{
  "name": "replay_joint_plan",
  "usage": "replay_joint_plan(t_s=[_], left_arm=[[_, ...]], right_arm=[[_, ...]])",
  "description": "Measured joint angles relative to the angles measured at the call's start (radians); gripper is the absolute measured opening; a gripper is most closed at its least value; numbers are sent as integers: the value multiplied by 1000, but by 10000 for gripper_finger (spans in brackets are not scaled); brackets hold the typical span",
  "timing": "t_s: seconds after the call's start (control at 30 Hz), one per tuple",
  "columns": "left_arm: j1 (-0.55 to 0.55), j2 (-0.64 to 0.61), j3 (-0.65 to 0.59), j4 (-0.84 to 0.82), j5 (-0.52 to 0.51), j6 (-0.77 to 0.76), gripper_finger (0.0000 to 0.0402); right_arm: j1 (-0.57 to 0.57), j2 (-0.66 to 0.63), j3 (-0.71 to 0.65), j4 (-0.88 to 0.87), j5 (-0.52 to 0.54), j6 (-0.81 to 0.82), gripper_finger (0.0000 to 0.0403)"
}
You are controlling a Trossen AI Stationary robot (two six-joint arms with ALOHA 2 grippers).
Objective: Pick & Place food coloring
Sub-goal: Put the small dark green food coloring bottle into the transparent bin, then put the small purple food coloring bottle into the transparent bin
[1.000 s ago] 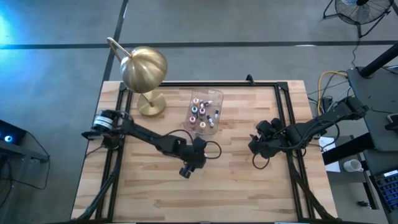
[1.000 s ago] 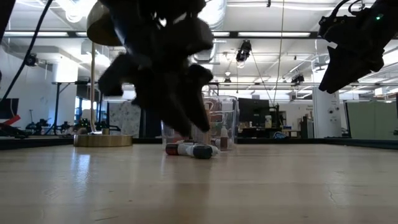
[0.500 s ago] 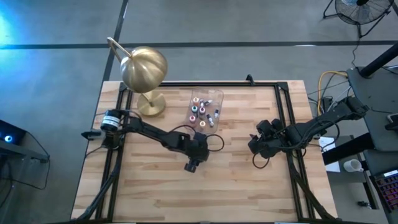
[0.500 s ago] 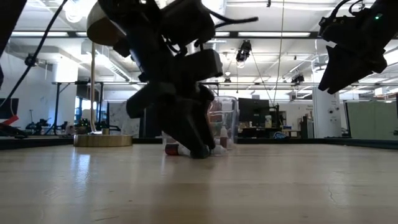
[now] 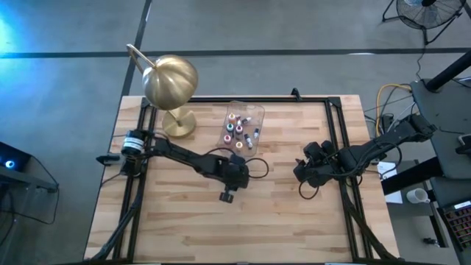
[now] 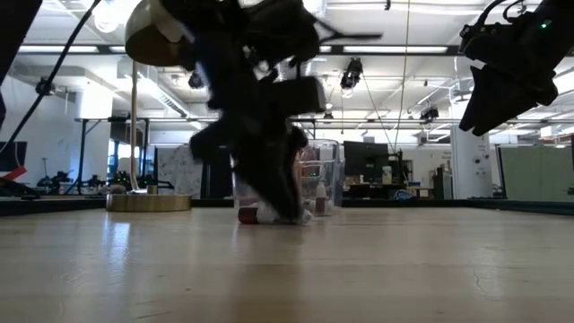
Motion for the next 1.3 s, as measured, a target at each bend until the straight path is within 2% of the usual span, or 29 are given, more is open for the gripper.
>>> replay_joint_plan(t_s=[0.1,0.2,0.27,0.33,0.4,0.47,0.5,0.57,0.63,0.67,0.7,0.73,0.87,0.9,1.0,1.07,1.3], left_arm=[[-4,-22,135,-130,-54,-18,24],[11,-52,290,-262,-191,-6,24],[55,-56,372,-324,-262,6,24],[113,-53,431,-367,-264,3,25],[175,-53,462,-366,-261,-6,38],[232,-53,473,-345,-267,-13,68],[254,-53,473,-333,-305,-18,87],[276,-53,473,-324,-481,-24,123],[263,-63,500,-381,-691,2,153],[248,-70,526,-389,-754,14,164],[229,-94,553,-379,-759,19,174],[207,-122,571,-378,-721,12,180],[146,-227,616,-364,-343,-13,189],[134,-250,614,-384,-294,-36,190],[95,-307,585,-473,-275,-148,191],[64,-356,557,-545,-278,-211,191],[-62,-554,334,-589,-282,-353,191]], right_arm=[[0,0,0,1,0,0,219],[0,0,0,2,0,0,219],[0,0,0,6,0,0,219],[0,0,0,13,0,0,219],[0,0,0,24,0,0,219],[0,0,0,37,1,0,219],[0,0,0,47,1,0,219],[0,0,0,79,1,-6,219],[0,1,0,136,1,-49,219],[0,6,0,174,1,-87,219],[0,12,0,219,1,-138,219],[0,22,0,269,0,-199,219],[-5,93,-1,516,-33,-475,219],[-9,118,0,591,-52,-542,219],[-25,215,2,785,-128,-706,219],[-42,289,11,854,-162,-755,219],[-112,549,129,874,-225,-721,219]])
